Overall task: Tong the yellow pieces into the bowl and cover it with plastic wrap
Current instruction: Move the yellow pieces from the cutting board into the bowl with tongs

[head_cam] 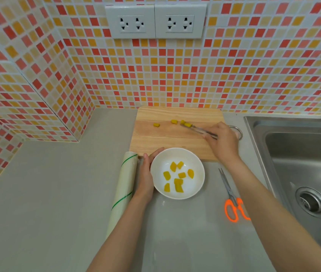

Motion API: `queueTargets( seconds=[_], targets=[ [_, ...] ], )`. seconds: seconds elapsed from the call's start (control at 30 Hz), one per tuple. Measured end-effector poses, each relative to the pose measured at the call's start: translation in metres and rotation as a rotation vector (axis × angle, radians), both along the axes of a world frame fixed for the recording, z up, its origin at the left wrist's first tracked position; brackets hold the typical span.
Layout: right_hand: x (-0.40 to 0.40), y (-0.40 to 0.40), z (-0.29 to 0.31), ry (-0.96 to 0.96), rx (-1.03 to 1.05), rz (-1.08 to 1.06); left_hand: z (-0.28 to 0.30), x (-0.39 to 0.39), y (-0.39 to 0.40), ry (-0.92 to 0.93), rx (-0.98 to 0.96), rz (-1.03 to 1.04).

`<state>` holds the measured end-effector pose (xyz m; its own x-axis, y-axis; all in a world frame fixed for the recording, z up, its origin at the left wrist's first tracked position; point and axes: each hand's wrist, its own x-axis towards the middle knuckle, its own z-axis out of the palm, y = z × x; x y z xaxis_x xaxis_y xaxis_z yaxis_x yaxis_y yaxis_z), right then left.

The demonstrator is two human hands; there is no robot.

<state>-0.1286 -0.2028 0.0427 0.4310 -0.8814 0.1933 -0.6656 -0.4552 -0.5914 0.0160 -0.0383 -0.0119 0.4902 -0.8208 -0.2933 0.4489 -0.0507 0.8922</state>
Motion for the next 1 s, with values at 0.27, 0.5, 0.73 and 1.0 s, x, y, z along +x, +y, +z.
queueTargets(
  seconds=[0.27, 0.5, 0.73, 1.0],
  targets=[
    [-0.045, 0.060, 0.018, 0.213, -0.115, 0.259, 0.009, -0.003, 0.001, -0.022, -0.004, 0.006],
    [-0.039, 0.053, 0.024, 0.260, -0.134, 0.279, 0.010, -0.003, 0.003, -0.041, -0.008, 0.007],
    [-0.002, 0.008, 0.009, 0.153, -0.065, 0.097, 0.005, -0.001, 0.004, -0.019, -0.002, 0.000],
    [0.060, -0.031, -0.019, 0.276, -0.001, -0.037, -0.001, 0.000, 0.000, 0.052, 0.018, 0.027]
  ],
)
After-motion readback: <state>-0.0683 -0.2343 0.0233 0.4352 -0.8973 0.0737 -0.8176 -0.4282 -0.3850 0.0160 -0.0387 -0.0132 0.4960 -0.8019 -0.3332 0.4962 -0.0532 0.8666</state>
